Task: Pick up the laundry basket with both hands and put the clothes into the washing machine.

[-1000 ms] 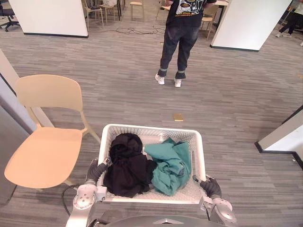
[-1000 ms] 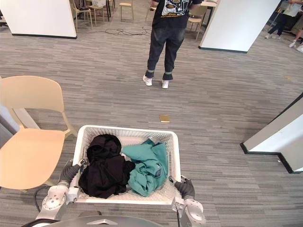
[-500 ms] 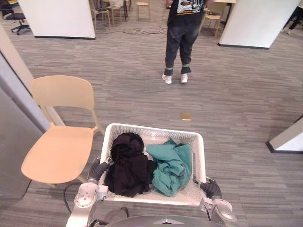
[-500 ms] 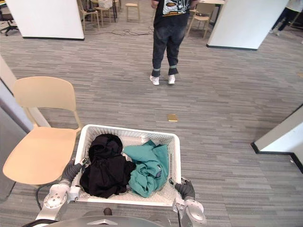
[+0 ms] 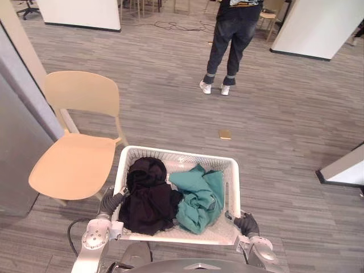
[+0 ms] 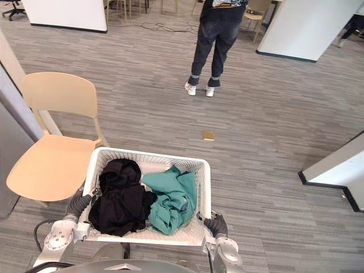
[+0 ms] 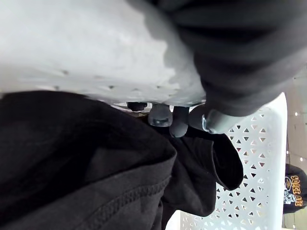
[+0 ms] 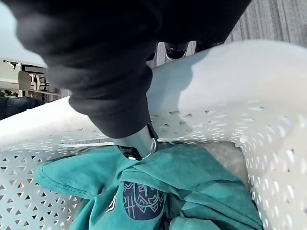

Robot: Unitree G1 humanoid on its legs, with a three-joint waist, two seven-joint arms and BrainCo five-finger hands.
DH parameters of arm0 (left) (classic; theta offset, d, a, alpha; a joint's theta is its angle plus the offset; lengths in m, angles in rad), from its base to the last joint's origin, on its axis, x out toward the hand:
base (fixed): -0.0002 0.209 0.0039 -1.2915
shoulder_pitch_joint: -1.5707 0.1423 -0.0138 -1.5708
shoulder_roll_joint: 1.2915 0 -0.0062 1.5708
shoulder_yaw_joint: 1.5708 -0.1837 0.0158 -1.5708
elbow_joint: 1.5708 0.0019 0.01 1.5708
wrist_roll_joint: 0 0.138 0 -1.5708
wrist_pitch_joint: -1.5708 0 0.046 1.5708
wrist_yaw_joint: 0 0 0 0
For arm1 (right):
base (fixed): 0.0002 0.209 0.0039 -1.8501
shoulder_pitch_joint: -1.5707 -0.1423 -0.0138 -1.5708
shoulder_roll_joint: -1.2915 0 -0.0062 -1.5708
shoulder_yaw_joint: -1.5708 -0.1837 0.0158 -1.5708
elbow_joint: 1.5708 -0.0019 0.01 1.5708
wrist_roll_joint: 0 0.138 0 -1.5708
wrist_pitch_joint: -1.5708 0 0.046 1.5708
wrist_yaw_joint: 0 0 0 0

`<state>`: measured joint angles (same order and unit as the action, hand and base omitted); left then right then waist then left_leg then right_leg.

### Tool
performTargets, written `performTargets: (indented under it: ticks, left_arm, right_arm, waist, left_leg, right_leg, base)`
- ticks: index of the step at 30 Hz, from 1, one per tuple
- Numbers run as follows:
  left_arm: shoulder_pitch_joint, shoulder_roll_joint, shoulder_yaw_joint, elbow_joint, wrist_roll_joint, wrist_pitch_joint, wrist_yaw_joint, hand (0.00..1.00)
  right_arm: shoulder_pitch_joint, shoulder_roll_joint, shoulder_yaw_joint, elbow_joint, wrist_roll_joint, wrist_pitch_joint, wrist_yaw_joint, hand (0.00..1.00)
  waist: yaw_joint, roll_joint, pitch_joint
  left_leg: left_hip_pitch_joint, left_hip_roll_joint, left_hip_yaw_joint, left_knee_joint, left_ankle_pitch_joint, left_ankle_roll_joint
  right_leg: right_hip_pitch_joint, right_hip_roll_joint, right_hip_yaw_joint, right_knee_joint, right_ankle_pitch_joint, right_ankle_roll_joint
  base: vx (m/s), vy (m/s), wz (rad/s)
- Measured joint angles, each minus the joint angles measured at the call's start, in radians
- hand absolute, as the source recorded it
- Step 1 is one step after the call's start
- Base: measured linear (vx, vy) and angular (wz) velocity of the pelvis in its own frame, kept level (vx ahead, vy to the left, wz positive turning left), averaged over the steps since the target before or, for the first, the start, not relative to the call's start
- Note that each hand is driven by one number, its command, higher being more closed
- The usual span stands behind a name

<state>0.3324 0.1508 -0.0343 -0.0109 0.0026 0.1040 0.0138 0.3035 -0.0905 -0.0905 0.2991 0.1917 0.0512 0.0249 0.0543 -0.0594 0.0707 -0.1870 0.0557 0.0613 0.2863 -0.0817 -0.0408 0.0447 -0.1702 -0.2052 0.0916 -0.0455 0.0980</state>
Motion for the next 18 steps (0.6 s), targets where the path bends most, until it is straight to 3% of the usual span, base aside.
performTargets:
  ticks: [1, 8, 10, 11, 18]
  left_arm:
    - [-0.010, -0.003, -0.006, 0.034, -0.001, -0.005, 0.000, 1.00]
    - [-0.019, -0.011, -0.028, 0.141, -0.002, -0.005, 0.000, 1.00]
    - [-0.019, -0.007, -0.028, 0.144, -0.002, -0.005, 0.000, 1.00]
    - [-0.021, 0.015, -0.026, 0.145, -0.021, -0.007, 0.003, 1.00]
    - [-0.028, 0.015, -0.027, 0.182, -0.030, -0.011, 0.005, 1.00]
  right_arm:
    - [0.000, -0.002, -0.001, 0.009, 0.000, 0.000, 0.000, 1.00]
    - [0.006, -0.027, 0.000, 0.072, -0.003, 0.013, 0.001, 1.00]
    - [0.006, -0.025, 0.001, 0.073, -0.004, 0.013, 0.001, 1.00]
    - [0.002, -0.023, 0.010, 0.073, -0.003, 0.012, 0.017, 1.00]
    - [-0.013, -0.022, 0.008, 0.145, 0.012, 0.000, 0.020, 1.00]
  waist:
    - [-0.004, 0.004, -0.005]
    - [-0.014, 0.015, -0.016]
    - [-0.014, 0.016, -0.023]
    - [-0.017, 0.025, -0.050]
    - [-0.022, 0.027, -0.054]
  left_leg:
    - [0.007, 0.006, 0.002, -0.030, 0.024, -0.004]
    - [0.119, 0.022, -0.001, -0.293, 0.186, -0.028]
    - [0.129, 0.024, 0.001, -0.316, 0.195, -0.029]
    - [0.171, -0.004, 0.007, -0.371, 0.215, -0.018]
    - [0.171, 0.003, 0.019, -0.371, 0.209, -0.025]
  right_leg:
    - [-0.009, 0.004, 0.001, -0.010, -0.004, 0.016]
    - [-0.010, 0.038, -0.001, -0.034, -0.004, 0.007]
    - [-0.010, 0.041, -0.002, -0.037, 0.000, 0.010]
    - [0.025, 0.028, 0.003, -0.075, 0.008, 0.011]
    - [0.022, 0.031, 0.010, -0.080, 0.010, 0.009]
  base:
    - [-0.04, -0.125, -0.15]
    - [0.01, -0.099, -0.01]
    - [0.02, -0.022, -0.01]
    - [0.00, 0.000, 0.00]
    - [0.00, 0.000, -0.03]
